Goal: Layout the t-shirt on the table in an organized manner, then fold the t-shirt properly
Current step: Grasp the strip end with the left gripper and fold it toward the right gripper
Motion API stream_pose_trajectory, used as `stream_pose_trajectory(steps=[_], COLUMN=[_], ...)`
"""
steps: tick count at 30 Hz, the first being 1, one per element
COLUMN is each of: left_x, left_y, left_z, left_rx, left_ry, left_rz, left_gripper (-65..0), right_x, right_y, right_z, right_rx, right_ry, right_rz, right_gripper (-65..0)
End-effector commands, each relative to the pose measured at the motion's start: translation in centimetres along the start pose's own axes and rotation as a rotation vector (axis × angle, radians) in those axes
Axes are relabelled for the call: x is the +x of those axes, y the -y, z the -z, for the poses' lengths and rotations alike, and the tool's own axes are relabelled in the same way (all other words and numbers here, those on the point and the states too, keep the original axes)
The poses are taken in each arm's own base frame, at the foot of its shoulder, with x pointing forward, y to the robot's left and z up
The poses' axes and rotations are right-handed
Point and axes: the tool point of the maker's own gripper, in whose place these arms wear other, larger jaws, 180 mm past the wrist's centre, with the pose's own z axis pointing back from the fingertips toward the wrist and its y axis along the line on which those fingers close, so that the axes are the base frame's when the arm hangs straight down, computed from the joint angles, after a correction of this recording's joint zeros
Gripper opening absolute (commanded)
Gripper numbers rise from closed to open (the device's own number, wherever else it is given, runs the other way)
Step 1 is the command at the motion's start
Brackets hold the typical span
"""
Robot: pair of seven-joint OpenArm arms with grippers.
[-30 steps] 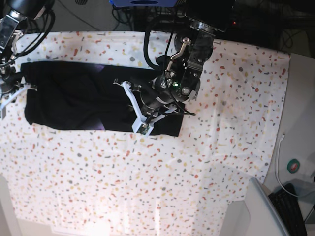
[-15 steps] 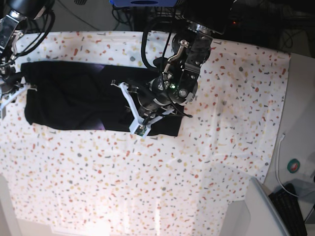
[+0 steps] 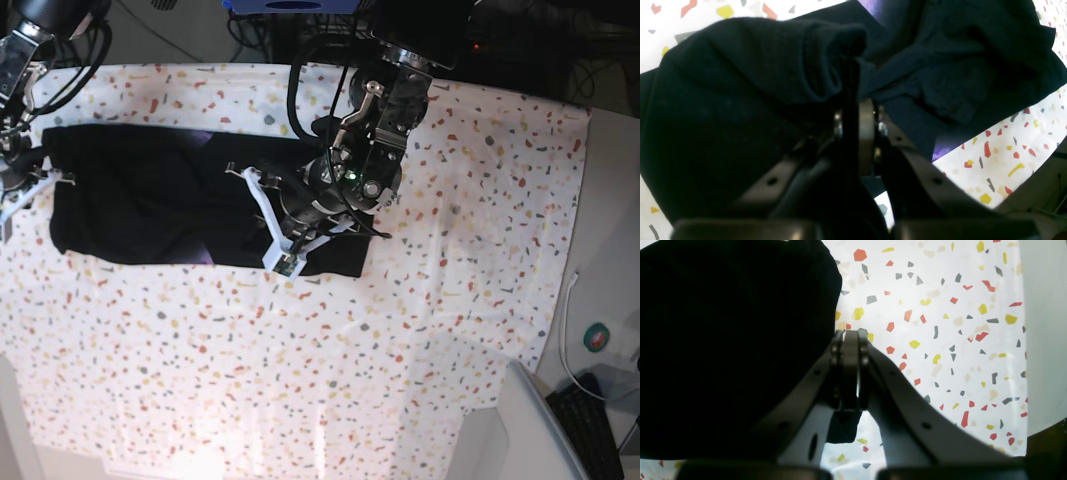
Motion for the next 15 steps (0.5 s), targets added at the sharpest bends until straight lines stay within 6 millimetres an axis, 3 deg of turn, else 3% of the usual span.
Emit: stream_pose_trajectory(steps=[1, 15], left_x=[1.56, 1.86], left_y=[0.78, 0.92], left_z=[-0.12, -0.91], left_rx=[-0.02, -0.018], left_ry=[0.044, 0.017], left_rz=[0.003, 0.018], left_gripper=[-65.0, -65.0], right_x=[1.66, 1.66], right_y=[0.79, 0.79], right_z=[-0.31, -0.31], right_rx=[-0.016, -0.016], right_ry=[0.051, 0.051], right_rz=[-0.005, -0.005], right_gripper=[-65.0, -65.0])
